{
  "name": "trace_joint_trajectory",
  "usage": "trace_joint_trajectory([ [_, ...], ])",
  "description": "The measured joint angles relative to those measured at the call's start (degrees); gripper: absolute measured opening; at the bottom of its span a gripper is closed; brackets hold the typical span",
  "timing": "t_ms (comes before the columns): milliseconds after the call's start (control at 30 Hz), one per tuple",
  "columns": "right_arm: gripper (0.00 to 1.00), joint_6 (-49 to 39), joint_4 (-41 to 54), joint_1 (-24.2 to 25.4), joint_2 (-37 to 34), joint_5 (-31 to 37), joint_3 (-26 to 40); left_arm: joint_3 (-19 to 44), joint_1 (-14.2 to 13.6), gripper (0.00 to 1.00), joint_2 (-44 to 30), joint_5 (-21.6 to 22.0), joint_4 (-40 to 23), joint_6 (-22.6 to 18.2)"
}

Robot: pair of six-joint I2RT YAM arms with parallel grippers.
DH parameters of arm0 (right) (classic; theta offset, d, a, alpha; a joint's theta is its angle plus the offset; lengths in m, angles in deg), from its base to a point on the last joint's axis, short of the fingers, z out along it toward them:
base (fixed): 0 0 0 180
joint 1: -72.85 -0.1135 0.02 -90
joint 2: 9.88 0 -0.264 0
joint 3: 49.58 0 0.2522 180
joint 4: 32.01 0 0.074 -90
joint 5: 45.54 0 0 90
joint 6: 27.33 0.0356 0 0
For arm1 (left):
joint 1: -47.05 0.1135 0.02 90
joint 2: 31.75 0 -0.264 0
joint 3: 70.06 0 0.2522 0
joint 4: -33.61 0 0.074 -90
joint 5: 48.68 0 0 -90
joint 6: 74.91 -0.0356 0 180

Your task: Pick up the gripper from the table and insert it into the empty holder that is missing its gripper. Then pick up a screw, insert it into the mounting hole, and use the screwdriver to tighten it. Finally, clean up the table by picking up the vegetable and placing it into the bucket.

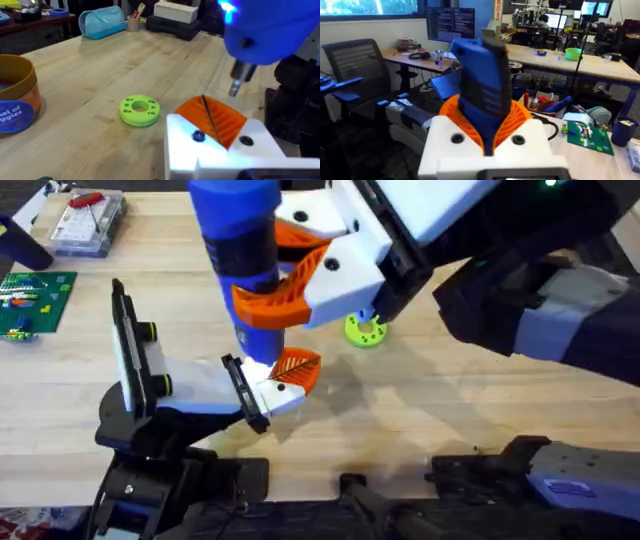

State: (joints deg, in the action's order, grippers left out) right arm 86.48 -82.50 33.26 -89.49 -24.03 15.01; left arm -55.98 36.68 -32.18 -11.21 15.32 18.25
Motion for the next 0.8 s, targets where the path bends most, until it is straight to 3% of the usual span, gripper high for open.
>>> trace_joint_trajectory([
  [800, 0.046, -1.0, 1.1, 0.0, -3.3, 0.0, -0.3, 0.0, 0.0, 0.016, 0.0, 0.0, 0.0, -0.2],
])
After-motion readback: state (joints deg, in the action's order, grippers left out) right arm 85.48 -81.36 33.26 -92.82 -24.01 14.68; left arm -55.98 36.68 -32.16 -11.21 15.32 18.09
